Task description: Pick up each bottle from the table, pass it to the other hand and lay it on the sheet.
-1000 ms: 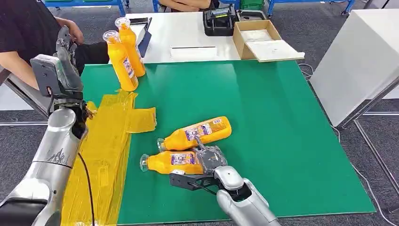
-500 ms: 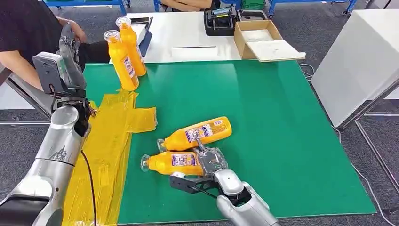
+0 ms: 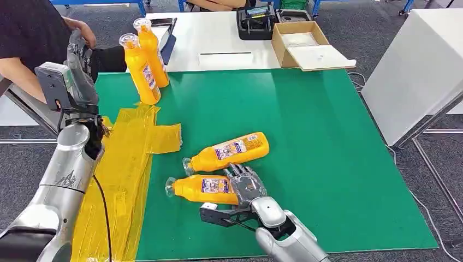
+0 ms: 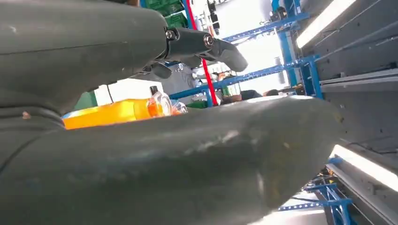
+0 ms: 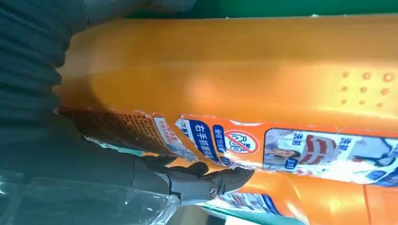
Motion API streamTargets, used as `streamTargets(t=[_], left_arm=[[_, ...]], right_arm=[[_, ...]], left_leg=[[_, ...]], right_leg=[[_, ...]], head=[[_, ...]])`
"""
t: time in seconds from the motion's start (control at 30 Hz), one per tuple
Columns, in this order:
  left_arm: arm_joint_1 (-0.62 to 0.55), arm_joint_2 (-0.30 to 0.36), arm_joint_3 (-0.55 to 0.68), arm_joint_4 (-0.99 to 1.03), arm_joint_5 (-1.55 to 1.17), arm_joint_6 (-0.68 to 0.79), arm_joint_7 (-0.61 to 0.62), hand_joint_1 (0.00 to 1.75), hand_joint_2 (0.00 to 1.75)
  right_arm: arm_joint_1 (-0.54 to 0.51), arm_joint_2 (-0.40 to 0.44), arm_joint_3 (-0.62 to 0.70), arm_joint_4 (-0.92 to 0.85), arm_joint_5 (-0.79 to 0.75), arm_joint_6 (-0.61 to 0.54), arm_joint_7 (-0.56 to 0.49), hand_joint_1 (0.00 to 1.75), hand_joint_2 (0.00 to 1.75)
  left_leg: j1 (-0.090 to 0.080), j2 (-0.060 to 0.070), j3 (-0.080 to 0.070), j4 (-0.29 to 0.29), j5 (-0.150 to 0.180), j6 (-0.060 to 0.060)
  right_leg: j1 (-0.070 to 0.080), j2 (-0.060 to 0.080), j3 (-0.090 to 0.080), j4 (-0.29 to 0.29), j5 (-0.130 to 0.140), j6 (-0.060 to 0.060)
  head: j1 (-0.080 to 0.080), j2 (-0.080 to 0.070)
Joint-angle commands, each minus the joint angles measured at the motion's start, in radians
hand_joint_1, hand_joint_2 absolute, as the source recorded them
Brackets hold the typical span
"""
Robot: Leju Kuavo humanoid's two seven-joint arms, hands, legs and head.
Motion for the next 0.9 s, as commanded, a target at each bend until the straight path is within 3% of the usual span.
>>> streamTargets(t=[0.03,0.07,0.1,0.13,0.53,0.8,0.9], left_arm=[[-0.015,0.017,0.015,0.058,0.013,0.005,-0.006,0.0,0.0],[-0.013,0.018,0.016,0.056,0.015,0.004,-0.006,0.0,0.0],[-0.013,0.017,0.016,0.056,0.016,0.004,-0.005,0.0,0.0],[-0.013,0.017,0.016,0.055,0.017,0.007,-0.005,0.0,0.0],[-0.069,-0.003,-0.013,0.086,0.012,0.01,0.005,0.0,0.0],[-0.067,-0.002,-0.013,0.088,0.012,0.009,0.005,0.0,0.0],[-0.067,-0.002,-0.013,0.088,0.012,0.009,0.005,0.0,0.0]], right_arm=[[-0.018,-0.039,0.085,0.108,-0.04,0.035,-0.016,0.0,1.75],[-0.026,-0.038,0.089,0.119,-0.05,0.041,-0.02,0.52,1.75],[-0.034,-0.036,0.088,0.131,-0.069,0.043,-0.023,1.52,1.75],[-0.042,-0.035,0.092,0.14,-0.075,0.046,-0.024,1.75,1.75],[-0.059,-0.037,0.111,0.167,-0.117,0.049,-0.028,1.75,1.75],[-0.06,-0.037,0.111,0.167,-0.118,0.05,-0.028,1.75,1.75],[-0.06,-0.037,0.111,0.167,-0.118,0.05,-0.028,1.75,1.75]], left_leg=[[0.0,-0.002,0.002,-0.001,0.0,-0.002],[0.0,-0.002,0.002,-0.001,0.0,-0.002],[0.0,-0.001,0.002,-0.001,0.0,-0.002],[0.001,-0.001,0.002,-0.001,0.0,-0.002],[0.002,-0.005,0.001,-0.001,0.002,-0.003],[0.002,-0.003,0.002,0.0,0.001,-0.002],[0.001,-0.006,0.002,-0.001,0.002,-0.004]], right_leg=[[0.0,-0.004,0.003,-0.001,-0.001,0.0],[0.0,-0.005,0.003,-0.001,-0.001,0.0],[0.0,-0.004,0.003,-0.001,-0.001,0.0],[0.001,-0.003,0.003,-0.001,-0.001,0.0],[0.002,-0.009,0.002,-0.001,0.0,-0.001],[0.002,-0.004,0.003,-0.001,0.0,-0.001],[0.002,-0.011,0.004,-0.001,-0.001,0.0]], head=[[0.0,0.0],[0.0,0.0],[0.0,0.0],[0.0,0.0],[0.0,0.0],[0.0,0.0],[0.0,0.0]])
